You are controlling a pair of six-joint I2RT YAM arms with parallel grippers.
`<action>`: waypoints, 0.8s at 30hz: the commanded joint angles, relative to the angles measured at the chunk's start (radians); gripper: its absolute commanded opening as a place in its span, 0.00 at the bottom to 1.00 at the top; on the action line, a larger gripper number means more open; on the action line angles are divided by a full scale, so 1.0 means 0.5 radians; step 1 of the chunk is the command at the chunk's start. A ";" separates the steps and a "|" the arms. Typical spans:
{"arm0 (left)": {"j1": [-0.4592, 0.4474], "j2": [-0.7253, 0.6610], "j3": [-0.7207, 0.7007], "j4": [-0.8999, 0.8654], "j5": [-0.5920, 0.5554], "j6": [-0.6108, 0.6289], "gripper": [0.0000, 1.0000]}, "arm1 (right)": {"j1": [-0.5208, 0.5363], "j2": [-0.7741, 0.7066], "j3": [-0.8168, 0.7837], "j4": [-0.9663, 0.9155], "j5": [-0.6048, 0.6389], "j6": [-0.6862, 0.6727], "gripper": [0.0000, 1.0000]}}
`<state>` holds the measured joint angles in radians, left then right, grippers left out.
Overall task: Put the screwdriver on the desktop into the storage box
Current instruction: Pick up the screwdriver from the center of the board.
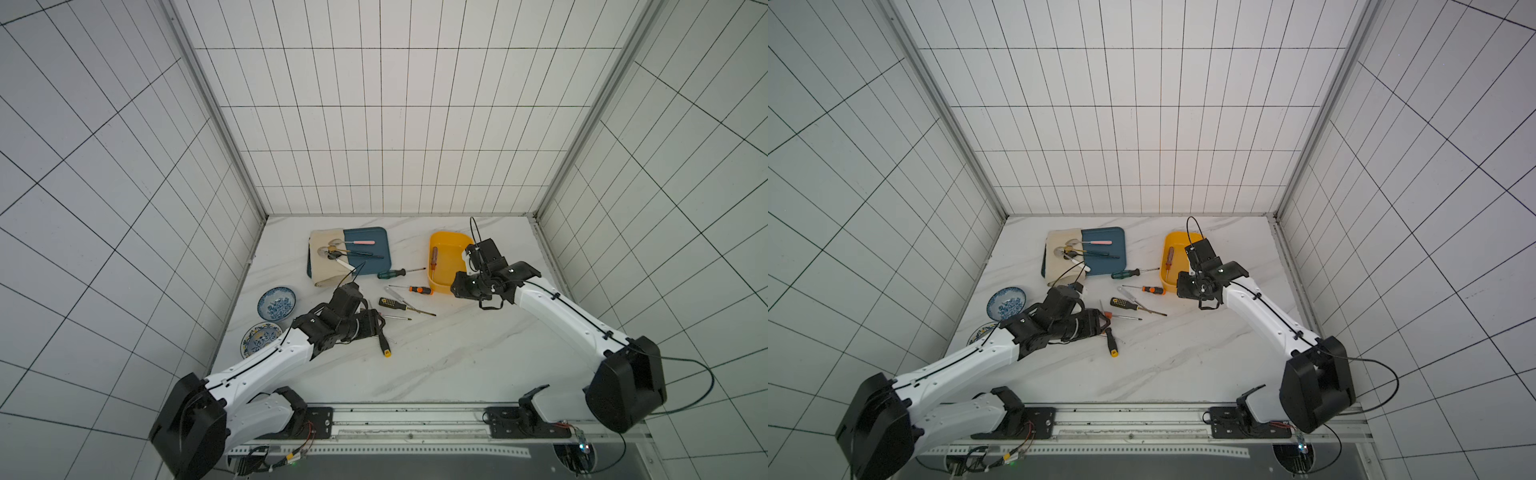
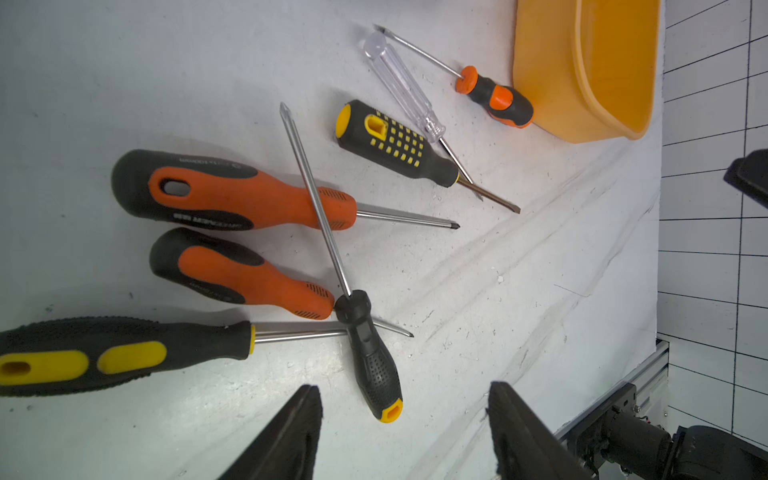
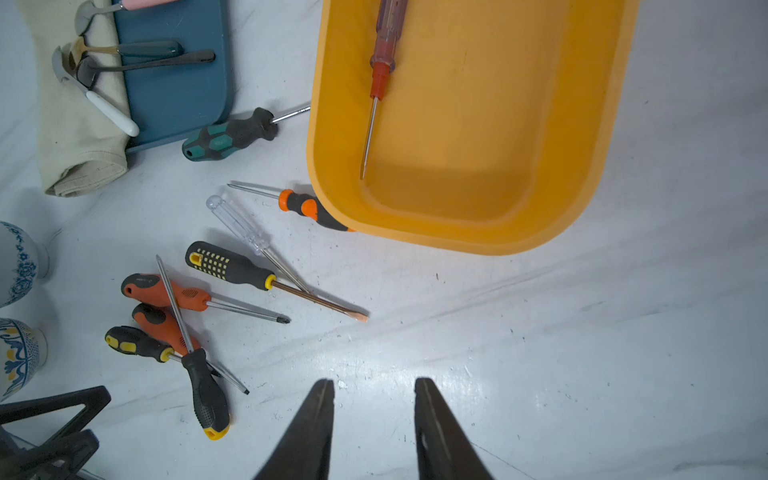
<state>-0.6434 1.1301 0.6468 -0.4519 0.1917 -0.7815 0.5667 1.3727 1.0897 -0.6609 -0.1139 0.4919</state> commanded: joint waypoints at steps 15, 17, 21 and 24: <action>-0.003 -0.013 -0.061 -0.159 -0.251 -0.097 0.57 | 0.541 -0.033 -0.353 0.258 0.086 0.200 0.37; 0.053 -0.061 -0.094 -0.167 -0.216 -0.097 0.56 | 0.597 0.030 -0.306 0.266 0.087 0.198 0.37; 0.204 -0.167 -0.201 -0.136 -0.097 -0.111 0.55 | 0.678 0.143 -0.220 0.292 0.057 0.180 0.37; 0.284 -0.238 -0.238 -0.161 -0.073 -0.096 0.54 | 0.744 0.235 -0.133 0.281 0.052 0.138 0.37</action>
<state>-0.5251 1.0416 0.5434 -0.5209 0.1345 -0.8310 0.9092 1.4647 0.9443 -0.5354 -0.0906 0.5766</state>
